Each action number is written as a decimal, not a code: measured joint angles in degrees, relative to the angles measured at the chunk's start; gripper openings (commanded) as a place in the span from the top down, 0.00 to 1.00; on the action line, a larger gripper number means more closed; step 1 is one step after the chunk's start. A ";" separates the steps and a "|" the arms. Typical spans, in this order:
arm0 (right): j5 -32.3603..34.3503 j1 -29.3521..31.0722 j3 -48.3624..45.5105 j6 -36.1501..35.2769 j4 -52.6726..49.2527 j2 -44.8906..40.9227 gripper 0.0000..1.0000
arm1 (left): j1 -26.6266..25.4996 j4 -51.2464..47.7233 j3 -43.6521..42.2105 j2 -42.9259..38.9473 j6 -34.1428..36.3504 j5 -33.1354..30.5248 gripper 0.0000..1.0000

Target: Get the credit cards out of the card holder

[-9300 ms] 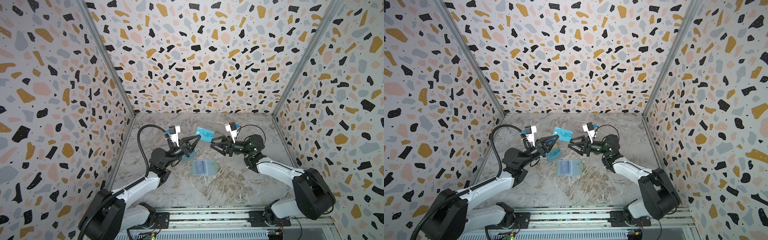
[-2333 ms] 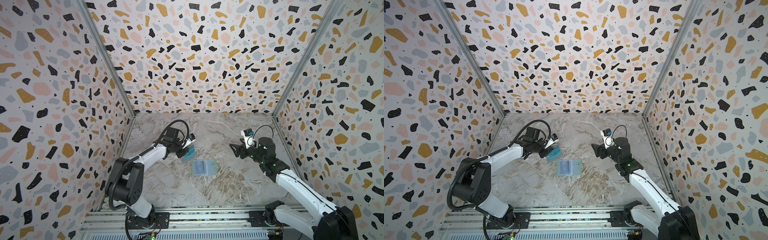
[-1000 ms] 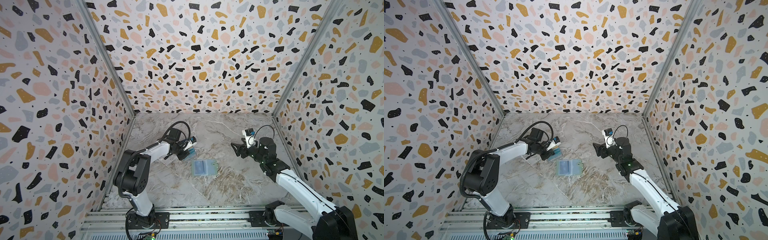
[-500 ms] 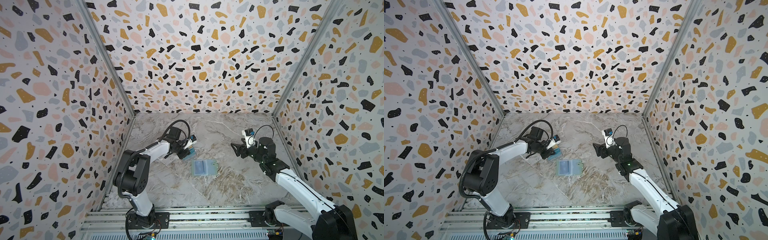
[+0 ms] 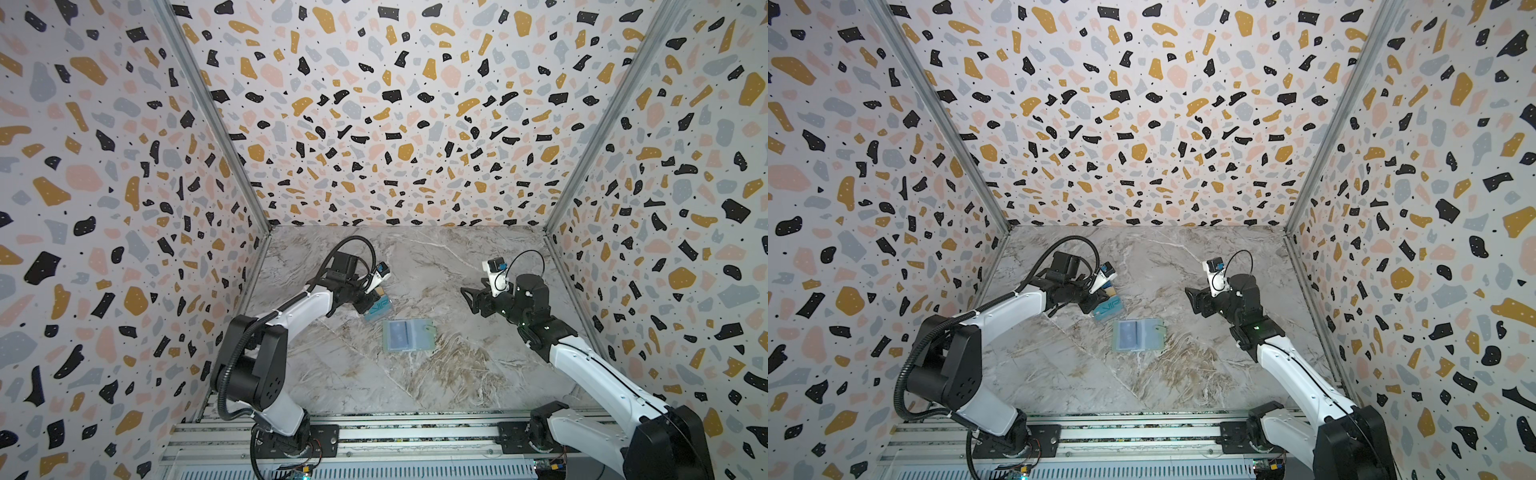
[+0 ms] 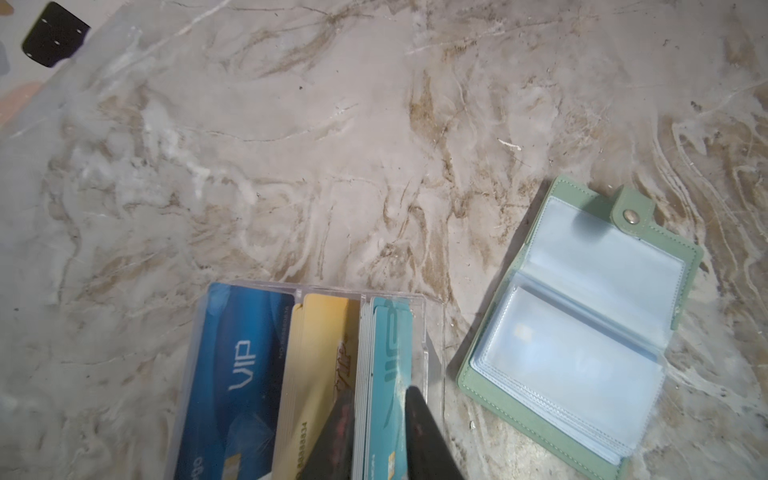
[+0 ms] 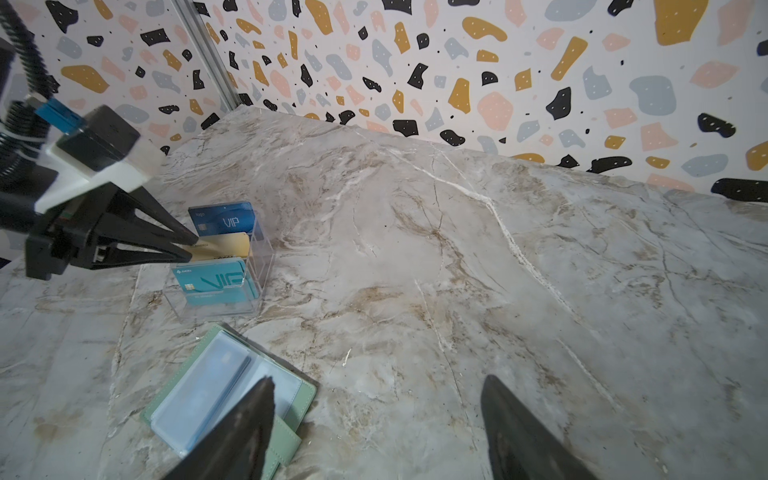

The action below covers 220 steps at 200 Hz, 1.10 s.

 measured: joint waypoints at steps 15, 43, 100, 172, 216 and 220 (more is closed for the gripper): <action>-0.22 0.00 0.09 0.22 -0.17 0.59 0.22 | 0.00 1.27 -0.85 -1.49 -1.38 -0.74 0.74; -0.96 0.00 1.22 0.46 -1.46 2.40 0.22 | -0.83 2.69 -2.78 -5.16 -5.22 -4.44 0.72; -3.06 0.00 3.93 1.81 -3.32 6.12 0.22 | -7.37 4.17 -8.04 -13.38 -12.87 -9.16 0.70; -3.15 4.11 8.02 2.86 -6.62 9.14 0.22 | -14.34 12.00 -21.49 -17.64 -24.26 -10.03 0.76; -2.84 10.01 10.78 2.51 -8.96 13.60 0.23 | -15.78 17.46 -26.16 -15.65 -31.12 -9.94 0.83; -2.80 10.54 10.91 2.51 -9.16 13.97 0.23 | -15.85 17.94 -26.32 -15.37 -31.78 -9.97 0.84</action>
